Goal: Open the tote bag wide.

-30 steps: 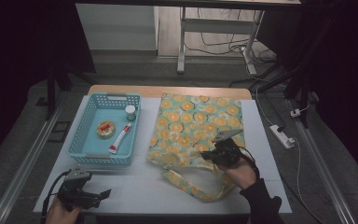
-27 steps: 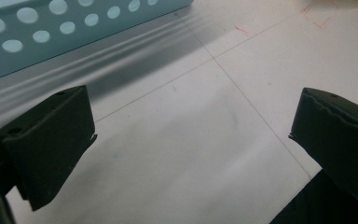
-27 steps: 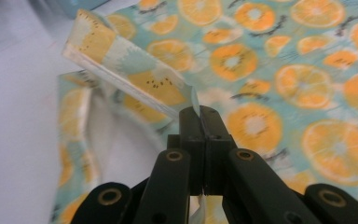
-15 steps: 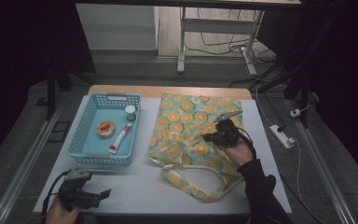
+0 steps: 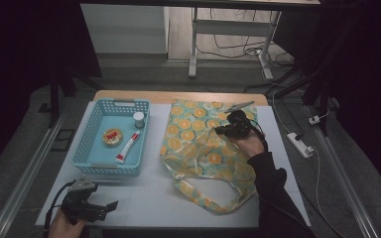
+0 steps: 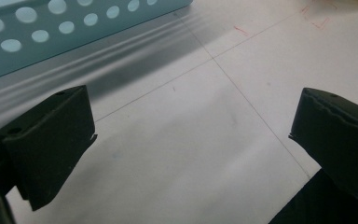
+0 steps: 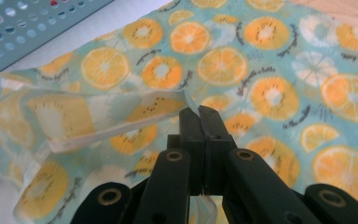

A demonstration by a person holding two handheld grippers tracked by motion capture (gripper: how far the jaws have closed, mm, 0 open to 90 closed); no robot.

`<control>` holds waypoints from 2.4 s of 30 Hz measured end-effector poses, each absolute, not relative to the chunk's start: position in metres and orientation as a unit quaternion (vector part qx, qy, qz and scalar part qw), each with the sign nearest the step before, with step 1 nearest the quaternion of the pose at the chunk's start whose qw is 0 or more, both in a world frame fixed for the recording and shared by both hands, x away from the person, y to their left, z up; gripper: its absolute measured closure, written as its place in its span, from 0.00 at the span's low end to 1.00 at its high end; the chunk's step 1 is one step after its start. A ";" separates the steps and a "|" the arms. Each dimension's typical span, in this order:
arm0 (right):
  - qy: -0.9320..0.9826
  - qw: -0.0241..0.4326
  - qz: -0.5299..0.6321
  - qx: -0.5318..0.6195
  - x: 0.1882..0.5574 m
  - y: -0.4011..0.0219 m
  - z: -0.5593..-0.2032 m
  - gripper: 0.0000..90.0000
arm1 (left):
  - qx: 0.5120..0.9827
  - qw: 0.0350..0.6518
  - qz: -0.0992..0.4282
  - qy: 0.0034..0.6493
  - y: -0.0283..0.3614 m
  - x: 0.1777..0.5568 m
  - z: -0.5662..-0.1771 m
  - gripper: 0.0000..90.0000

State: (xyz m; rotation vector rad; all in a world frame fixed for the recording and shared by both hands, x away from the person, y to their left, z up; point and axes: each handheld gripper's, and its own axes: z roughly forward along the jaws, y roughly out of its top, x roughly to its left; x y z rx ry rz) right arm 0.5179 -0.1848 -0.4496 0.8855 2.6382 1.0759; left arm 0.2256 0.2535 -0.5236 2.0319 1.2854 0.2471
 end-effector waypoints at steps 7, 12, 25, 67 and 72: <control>0.882 0.093 0.350 0.300 0.536 -0.179 -0.451 0.99 | 0.786 0.354 0.095 0.498 0.253 0.226 -0.524 0.00; 0.877 0.103 0.351 0.313 0.550 -0.179 -0.451 0.99 | 0.787 0.353 0.094 0.497 0.253 0.226 -0.524 0.00; 0.880 0.118 0.330 0.321 0.572 -0.171 -0.477 0.99 | 0.788 0.351 0.092 0.497 0.253 0.226 -0.524 0.00; 0.870 0.109 0.356 0.324 0.506 -0.196 -0.457 0.04 | 0.789 0.349 0.093 0.498 0.252 0.227 -0.524 0.00; 0.876 0.096 0.359 0.308 0.485 -0.193 -0.459 0.01 | 0.789 0.349 0.093 0.498 0.252 0.227 -0.524 0.00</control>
